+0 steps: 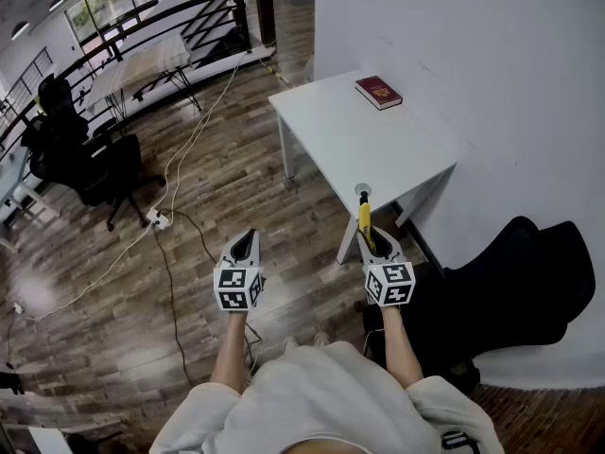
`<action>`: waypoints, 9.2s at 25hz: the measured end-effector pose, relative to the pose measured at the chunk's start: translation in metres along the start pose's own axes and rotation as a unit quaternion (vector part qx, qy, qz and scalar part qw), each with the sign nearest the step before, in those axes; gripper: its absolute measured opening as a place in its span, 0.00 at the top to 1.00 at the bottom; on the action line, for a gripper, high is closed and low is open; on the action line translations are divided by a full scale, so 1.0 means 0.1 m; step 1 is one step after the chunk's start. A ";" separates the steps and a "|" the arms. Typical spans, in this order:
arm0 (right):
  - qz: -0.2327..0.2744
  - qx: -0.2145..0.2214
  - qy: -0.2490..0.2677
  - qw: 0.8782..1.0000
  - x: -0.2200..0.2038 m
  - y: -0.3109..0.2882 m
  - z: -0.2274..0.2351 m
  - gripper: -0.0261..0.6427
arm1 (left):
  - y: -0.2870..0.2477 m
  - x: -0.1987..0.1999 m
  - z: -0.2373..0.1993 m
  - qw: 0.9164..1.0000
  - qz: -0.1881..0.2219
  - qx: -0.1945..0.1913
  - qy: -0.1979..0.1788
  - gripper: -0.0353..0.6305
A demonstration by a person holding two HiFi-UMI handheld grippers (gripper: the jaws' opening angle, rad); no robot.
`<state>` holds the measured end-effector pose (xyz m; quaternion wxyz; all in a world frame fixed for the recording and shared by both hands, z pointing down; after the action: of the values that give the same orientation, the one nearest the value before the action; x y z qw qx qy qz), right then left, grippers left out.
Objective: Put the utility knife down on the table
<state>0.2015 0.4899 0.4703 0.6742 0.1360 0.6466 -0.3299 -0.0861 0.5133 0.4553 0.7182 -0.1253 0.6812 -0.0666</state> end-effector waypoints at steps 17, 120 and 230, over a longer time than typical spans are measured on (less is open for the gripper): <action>0.002 0.006 -0.008 1.000 -0.02 0.01 0.05 0.80 | 0.02 -0.09 0.08 1.000 -0.008 0.000 0.010 0.94; -0.027 0.004 -0.051 0.998 1.36 -5.54 3.42 0.79 | -6.67 1.28 -1.15 0.997 -0.049 -0.055 -0.001 0.94; -0.373 0.074 0.037 0.924 -0.13 -8.02 4.47 0.79 | -8.02 0.66 -1.75 0.986 -0.158 -0.060 0.014 0.94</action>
<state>0.0539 -0.3766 0.7340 0.4658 -0.0535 0.6490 -0.5992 -0.1958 -0.2895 0.6020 0.6801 -0.2736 0.6657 -0.1396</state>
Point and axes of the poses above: the fingertips, and each gripper's own axes: y backward along the fingers, z to its right, x out of its top, the point moved 3 cm from there along y, backward along the fingers, and after that the axes turned 11 degrees about x, right-handed, at the moved point
